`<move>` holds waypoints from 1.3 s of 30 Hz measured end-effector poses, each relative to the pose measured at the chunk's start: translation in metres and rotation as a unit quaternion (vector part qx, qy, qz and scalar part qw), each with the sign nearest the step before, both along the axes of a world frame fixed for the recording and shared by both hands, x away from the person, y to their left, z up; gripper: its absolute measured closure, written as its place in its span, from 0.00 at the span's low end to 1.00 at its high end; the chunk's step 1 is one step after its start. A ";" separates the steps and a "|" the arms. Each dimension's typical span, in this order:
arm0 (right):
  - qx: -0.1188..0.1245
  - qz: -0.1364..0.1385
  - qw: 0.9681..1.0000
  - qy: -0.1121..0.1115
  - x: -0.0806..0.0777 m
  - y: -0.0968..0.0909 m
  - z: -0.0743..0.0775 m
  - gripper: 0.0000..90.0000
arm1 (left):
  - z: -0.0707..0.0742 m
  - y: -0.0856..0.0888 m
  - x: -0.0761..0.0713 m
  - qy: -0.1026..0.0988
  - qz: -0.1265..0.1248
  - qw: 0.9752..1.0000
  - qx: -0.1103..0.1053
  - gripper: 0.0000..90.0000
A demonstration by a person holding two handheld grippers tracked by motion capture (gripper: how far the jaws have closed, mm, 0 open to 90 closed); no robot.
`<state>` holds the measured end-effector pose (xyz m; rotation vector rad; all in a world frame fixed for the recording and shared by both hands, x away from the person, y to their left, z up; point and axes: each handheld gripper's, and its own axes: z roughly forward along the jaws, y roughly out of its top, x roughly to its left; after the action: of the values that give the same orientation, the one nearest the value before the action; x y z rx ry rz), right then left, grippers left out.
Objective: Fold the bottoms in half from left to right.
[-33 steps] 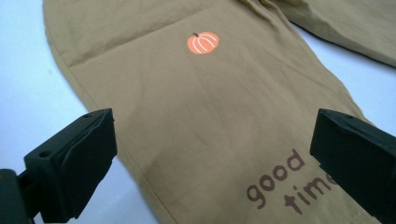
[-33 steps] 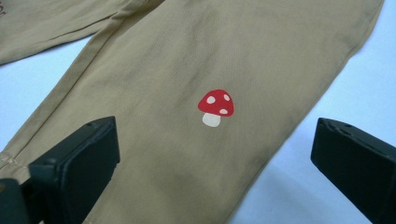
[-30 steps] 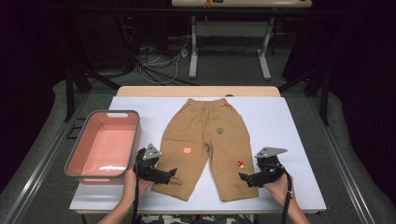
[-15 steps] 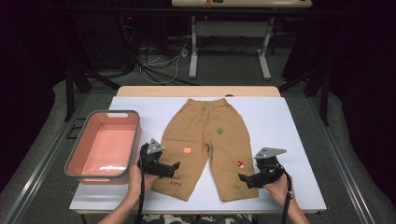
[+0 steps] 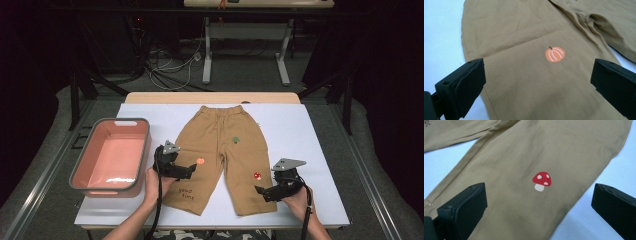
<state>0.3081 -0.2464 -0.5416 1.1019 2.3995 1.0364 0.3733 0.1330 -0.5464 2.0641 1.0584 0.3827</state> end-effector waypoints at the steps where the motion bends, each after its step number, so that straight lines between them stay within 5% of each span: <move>1: -0.001 0.003 1.000 -0.003 0.000 0.000 0.000 0.00 | 0.000 0.000 0.002 0.002 0.000 1.000 0.001 0.00; 19: -0.012 0.013 1.000 0.000 0.001 0.003 -0.002 0.00 | -0.011 0.005 0.028 0.022 0.043 0.999 0.019 0.02; 25: -0.017 0.014 1.000 0.001 0.000 0.005 -0.003 0.00 | -0.014 0.005 0.030 0.013 0.062 0.998 0.030 0.26; 33: -0.019 0.014 1.000 0.005 0.000 0.005 -0.003 0.00 | -0.017 0.007 0.032 0.024 0.087 0.995 0.045 0.29; 39: -0.022 0.022 1.000 0.001 0.000 0.007 -0.004 0.00 | -0.019 0.015 0.032 0.016 0.118 0.993 0.024 0.37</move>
<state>0.3076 -0.2395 -0.5453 1.0395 2.4457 0.9924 0.4056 0.1479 -0.5654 1.9973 1.3308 0.4992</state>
